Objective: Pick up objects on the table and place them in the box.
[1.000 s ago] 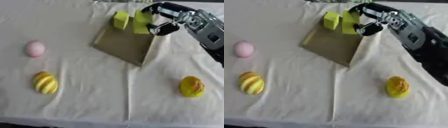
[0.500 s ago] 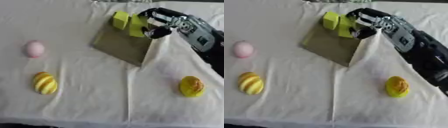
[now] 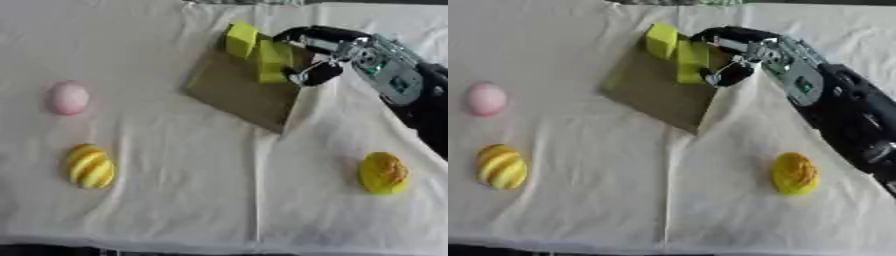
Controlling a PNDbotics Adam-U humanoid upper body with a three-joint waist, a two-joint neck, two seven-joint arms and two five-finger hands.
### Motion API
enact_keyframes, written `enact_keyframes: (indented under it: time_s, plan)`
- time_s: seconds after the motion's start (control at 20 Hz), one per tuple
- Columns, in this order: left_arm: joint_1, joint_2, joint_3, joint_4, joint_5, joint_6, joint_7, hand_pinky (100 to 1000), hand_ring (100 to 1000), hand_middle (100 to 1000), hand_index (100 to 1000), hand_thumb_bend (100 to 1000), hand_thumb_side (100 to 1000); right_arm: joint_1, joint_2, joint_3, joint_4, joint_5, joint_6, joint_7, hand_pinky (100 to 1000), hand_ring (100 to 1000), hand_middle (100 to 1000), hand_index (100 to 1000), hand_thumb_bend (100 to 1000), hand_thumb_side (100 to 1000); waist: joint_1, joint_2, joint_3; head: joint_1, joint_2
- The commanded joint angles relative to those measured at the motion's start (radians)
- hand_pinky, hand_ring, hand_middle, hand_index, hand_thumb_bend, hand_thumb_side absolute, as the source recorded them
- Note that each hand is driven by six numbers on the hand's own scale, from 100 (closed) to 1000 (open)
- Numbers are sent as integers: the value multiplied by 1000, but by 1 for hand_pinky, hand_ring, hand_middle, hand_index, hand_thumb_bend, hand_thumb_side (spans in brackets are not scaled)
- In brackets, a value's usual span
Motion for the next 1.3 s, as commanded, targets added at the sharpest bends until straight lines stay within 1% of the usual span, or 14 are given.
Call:
enact_keyframes:
  time_s: [0.05, 0.2, 0.4, 0.6, 0.75, 1.05, 1.15, 1.3]
  plan:
    - [-3, 11, 1, -20, 3, 0, -5, 824, 714, 660, 751, 100, 716, -20, -12, -21, 1, 9, -16, 21, 1000, 1000, 1000, 1000, 236, 100, -4, -139, -2, 3, 4]
    - [-2, 11, 1, -20, 3, 0, -7, 825, 714, 660, 751, 100, 716, -20, -12, -28, 3, 2, -22, 39, 1000, 1000, 1000, 1000, 232, 100, -4, -139, -3, 5, 5]
    - [-2, 11, 2, -20, 3, 0, -8, 825, 714, 660, 751, 100, 715, -17, -15, -38, -8, -4, -27, 34, 1000, 1000, 1000, 1000, 203, 100, -4, -140, -5, 8, 5]
    - [-1, 11, 3, -20, 2, 0, -9, 826, 714, 660, 751, 100, 715, -14, -26, -55, -49, -24, -13, 7, 1000, 1000, 1000, 1000, 130, 100, -3, -142, -9, 9, 4]
    - [-1, 11, 4, -20, 2, 0, -9, 826, 715, 661, 751, 100, 716, -7, -43, -73, -108, -67, 8, -7, 1000, 1000, 1000, 1000, 103, 100, -4, -143, -13, 11, 4]
    - [0, 12, 5, -20, 0, 1, -12, 827, 715, 661, 751, 100, 715, 24, -99, -112, -230, -118, 60, -40, 1000, 1000, 985, 1000, 100, 100, -3, -145, -18, 13, 1]
    - [-2, 12, 6, -20, -2, 1, -12, 827, 715, 661, 751, 100, 714, 45, -129, -130, -280, -135, 71, -56, 1000, 1000, 966, 1000, 100, 100, -4, -144, -19, 16, 2]
    - [-3, 15, 9, -20, -4, 0, -10, 827, 715, 661, 751, 100, 714, 107, -201, -152, -378, -165, 77, -75, 1000, 1000, 929, 1000, 100, 100, -7, -141, -22, 21, 2]
